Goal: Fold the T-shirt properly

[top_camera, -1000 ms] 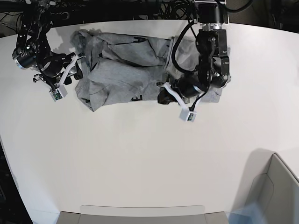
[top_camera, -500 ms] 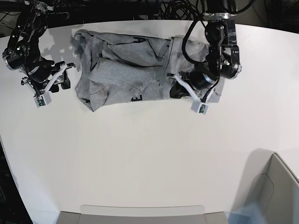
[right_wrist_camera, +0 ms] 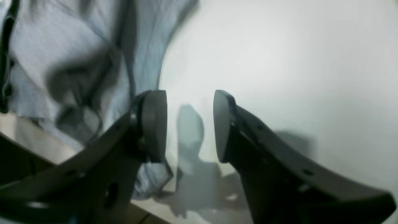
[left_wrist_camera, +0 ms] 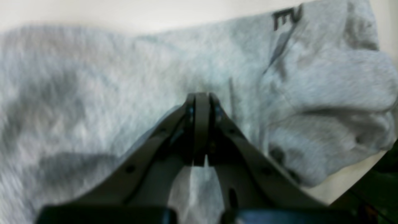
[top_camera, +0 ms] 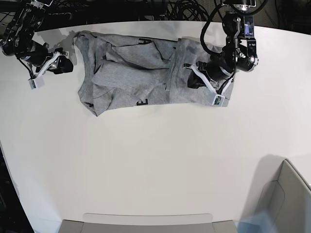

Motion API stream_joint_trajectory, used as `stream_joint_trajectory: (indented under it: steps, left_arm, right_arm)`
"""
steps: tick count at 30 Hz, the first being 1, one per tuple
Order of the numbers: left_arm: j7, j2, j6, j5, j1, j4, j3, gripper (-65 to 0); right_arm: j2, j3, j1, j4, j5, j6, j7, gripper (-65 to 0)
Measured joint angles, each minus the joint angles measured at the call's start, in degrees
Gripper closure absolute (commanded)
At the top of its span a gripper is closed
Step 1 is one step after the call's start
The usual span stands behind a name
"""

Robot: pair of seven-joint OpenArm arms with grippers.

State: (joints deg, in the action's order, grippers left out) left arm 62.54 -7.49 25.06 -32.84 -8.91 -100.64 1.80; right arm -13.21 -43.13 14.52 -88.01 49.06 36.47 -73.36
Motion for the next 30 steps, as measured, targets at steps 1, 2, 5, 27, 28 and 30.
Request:
stream_joint_trajectory:
  steps: [1, 2, 5, 27, 28, 30]
  left_arm:
    - [0.0, 0.2, 0.0, 0.1, 0.0, 0.0, 0.0, 0.0]
    - [0.0, 0.2, 0.0, 0.1, 0.0, 0.0, -0.2, 0.0]
    - [-0.1, 0.5, 0.2, -0.1, 0.2, 0.0, -0.3, 0.0]
    - [-2.6, 0.5, 0.2, 0.0, -1.7, 0.0, -0.3, 0.0]
    - [-2.6, 0.5, 0.2, 0.0, -1.9, 0.0, -0.3, 0.0]
    - [-2.4, 0.5, 0.2, 0.0, -2.4, 0.0, -0.3, 0.0]
  right_arm:
    - [0.1, 0.0, -0.1, 1.4, 0.3, 0.3, 0.1, -24.8]
    - [0.2, 0.0, -0.2, 2.3, 0.3, 1.0, 0.1, -24.8]
    - [0.2, 0.3, -0.8, 4.1, 0.9, 1.7, 1.9, -24.7]
    - [9.1, 9.1, -3.7, 5.3, 1.5, 2.1, 4.0, -24.7]
    - [9.0, 10.3, -3.9, 5.3, 1.0, 2.1, 4.1, -24.7]
    - [9.8, 12.5, -4.6, 5.2, -1.1, 2.1, 4.8, -24.7]
